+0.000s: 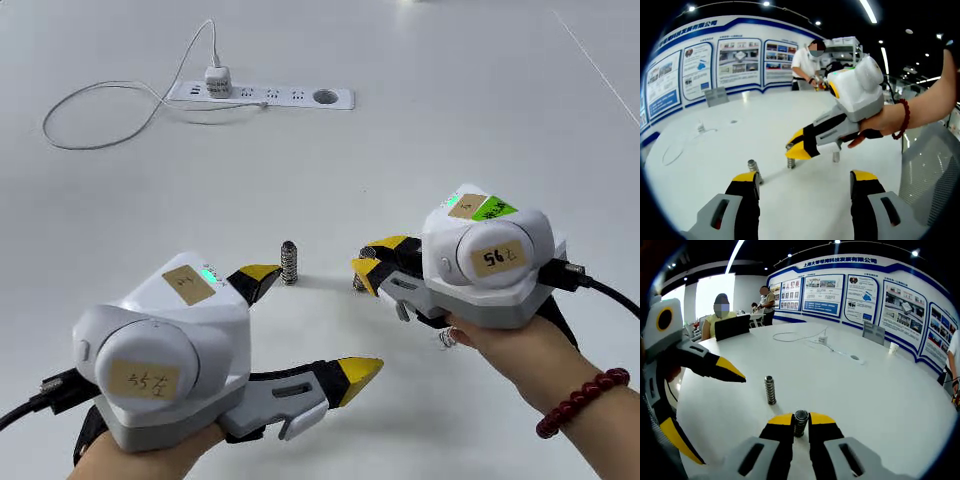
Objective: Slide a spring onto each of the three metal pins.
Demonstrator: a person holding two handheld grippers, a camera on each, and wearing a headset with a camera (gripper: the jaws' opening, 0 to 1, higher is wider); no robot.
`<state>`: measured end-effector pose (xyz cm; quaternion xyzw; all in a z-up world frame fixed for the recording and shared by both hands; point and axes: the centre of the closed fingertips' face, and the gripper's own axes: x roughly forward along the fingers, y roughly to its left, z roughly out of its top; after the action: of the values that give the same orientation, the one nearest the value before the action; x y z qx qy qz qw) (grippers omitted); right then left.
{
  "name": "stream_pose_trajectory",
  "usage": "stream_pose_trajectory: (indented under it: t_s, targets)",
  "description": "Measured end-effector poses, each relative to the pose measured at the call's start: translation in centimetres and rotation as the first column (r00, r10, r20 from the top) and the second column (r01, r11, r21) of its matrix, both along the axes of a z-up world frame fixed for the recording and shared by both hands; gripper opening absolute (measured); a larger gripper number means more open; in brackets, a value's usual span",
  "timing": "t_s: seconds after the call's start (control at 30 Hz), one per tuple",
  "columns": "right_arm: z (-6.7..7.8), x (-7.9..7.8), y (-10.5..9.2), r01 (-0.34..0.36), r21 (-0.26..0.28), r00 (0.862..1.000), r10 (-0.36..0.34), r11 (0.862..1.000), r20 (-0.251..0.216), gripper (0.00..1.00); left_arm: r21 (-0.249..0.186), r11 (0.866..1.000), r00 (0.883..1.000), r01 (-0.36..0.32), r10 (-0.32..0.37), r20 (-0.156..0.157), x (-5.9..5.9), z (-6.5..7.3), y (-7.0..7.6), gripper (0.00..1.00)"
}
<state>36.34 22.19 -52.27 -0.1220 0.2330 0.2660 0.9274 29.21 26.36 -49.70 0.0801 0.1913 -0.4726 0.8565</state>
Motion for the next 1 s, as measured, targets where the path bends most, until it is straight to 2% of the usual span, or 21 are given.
stream_pose_trajectory:
  t_s: [0.73,0.87,1.0]
  targets:
    - [-0.41,-0.01,0.04,0.014,-0.011,1.0,-0.014,1.0,-0.008,0.13,0.009,1.0,1.0,0.004,-0.004,-0.003,-0.18,-0.1,0.04,0.74]
    - [-0.45,-0.18,0.13,0.016,-0.006,1.0,-0.016,1.0,-0.015,0.17,0.011,1.0,1.0,0.002,-0.002,-0.003,-0.2,-0.09,0.14,0.74]
    - [0.19,-0.35,0.21,0.02,0.018,1.0,-0.019,1.0,-0.015,0.2,0.012,1.0,1.0,0.0,0.0,-0.002,-0.2,-0.05,0.21,0.74]
